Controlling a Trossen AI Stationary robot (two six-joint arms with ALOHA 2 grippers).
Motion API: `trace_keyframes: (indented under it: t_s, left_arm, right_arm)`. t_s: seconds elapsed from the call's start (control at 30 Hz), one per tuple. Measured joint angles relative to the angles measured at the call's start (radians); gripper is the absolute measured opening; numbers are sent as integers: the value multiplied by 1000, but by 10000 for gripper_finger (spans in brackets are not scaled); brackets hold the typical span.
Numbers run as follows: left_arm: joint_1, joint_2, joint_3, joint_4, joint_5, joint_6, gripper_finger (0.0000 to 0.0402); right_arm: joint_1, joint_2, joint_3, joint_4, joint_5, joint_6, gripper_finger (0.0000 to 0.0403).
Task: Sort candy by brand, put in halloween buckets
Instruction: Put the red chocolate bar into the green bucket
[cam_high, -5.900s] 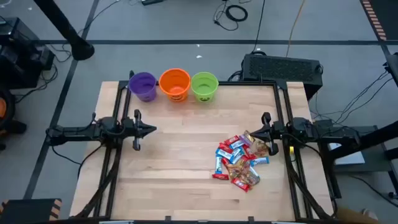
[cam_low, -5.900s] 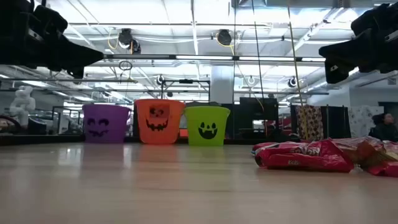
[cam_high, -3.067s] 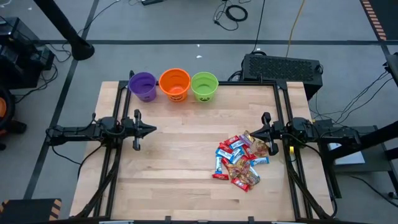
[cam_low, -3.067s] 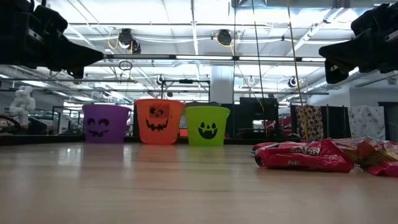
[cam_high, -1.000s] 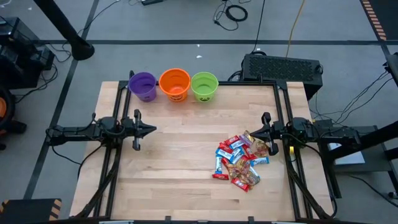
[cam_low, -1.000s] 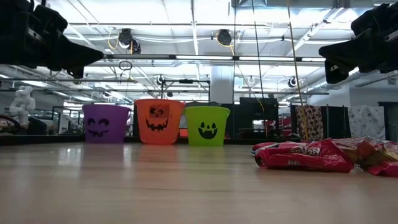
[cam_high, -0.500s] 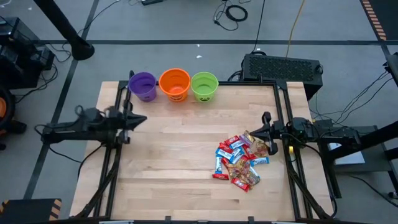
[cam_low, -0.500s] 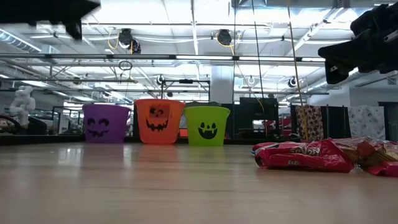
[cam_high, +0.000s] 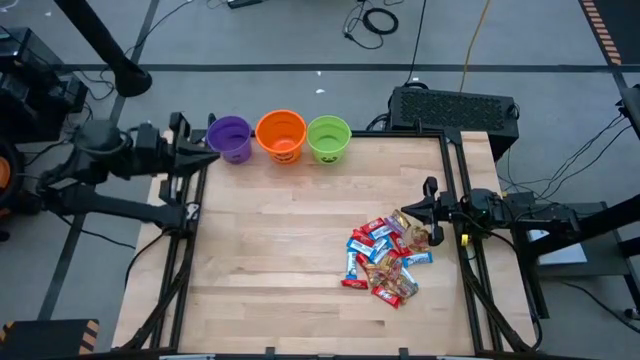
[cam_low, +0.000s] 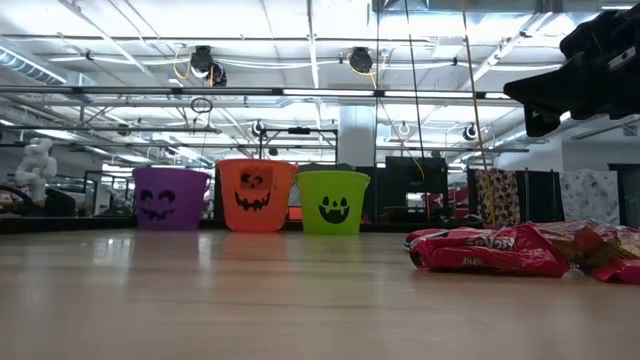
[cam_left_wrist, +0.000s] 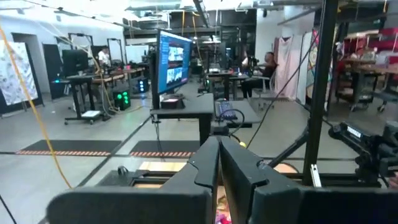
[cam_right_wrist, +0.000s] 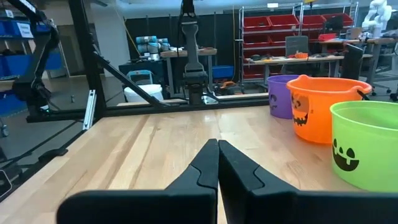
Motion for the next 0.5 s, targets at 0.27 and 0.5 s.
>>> trace_keyframes:
  t_s: [0.27, 0.5]
  left_arm:
    - [-14, 127, -97, -35, 37, -40, 25]
    - [-76, 261, -386, 224, -12, -115, 25]
  right_arm:
    - [0, 0, 0, 0, -2, 149, 0]
    - [0, 2, 0, -15, -3, 317, 0]
